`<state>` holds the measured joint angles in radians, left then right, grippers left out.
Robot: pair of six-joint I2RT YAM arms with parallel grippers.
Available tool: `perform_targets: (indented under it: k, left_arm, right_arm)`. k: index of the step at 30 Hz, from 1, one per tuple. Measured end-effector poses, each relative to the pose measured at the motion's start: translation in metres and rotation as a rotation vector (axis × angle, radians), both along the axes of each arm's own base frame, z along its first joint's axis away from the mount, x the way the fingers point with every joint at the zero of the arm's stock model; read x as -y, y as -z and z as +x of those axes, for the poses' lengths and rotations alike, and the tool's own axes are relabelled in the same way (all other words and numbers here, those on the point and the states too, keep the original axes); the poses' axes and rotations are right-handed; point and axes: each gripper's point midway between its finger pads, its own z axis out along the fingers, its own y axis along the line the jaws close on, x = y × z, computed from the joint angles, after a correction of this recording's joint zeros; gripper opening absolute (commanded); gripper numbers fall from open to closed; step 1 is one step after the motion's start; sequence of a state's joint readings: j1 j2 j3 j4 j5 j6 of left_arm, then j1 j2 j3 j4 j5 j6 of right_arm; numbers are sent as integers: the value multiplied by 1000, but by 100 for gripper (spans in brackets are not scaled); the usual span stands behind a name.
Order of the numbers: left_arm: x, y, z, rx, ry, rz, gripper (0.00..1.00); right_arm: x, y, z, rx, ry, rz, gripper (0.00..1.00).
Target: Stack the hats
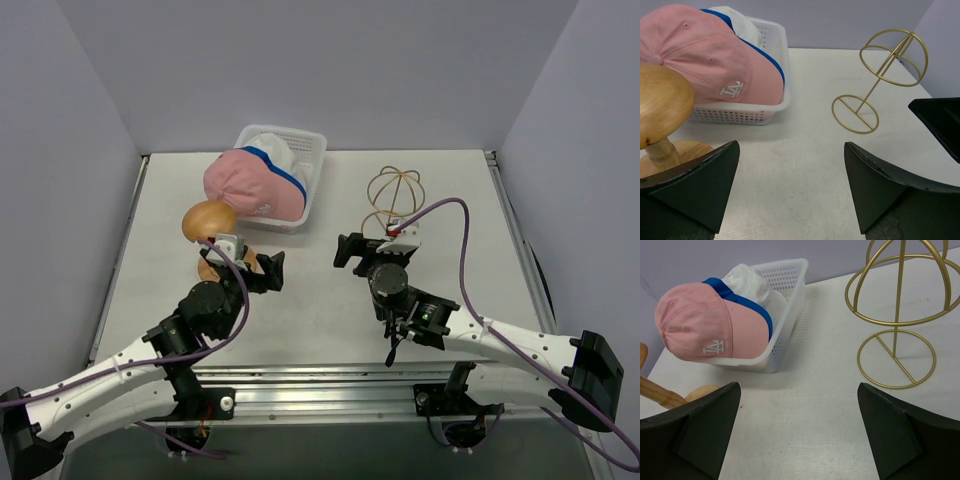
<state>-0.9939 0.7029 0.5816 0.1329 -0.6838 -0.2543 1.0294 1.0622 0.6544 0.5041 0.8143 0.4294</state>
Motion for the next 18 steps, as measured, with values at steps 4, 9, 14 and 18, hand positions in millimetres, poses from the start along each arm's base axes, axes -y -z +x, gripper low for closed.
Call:
perform_targets:
  k: [4, 9, 14, 18]
  left_arm:
    - [11, 10, 6, -28, 6, 31, 94]
    - [35, -17, 27, -80, -4, 22, 98]
    - [49, -73, 90, -101, -77, -36, 85]
    - [37, -98, 151, -116, -186, -29, 84]
  right_arm:
    - [0, 0, 0, 0, 1, -2, 99]
    - [-1, 3, 1, -5, -1, -15, 98]
    - [-3, 3, 1, -2, -14, -27, 97]
    - [-6, 0, -1, 5, -42, -33, 96]
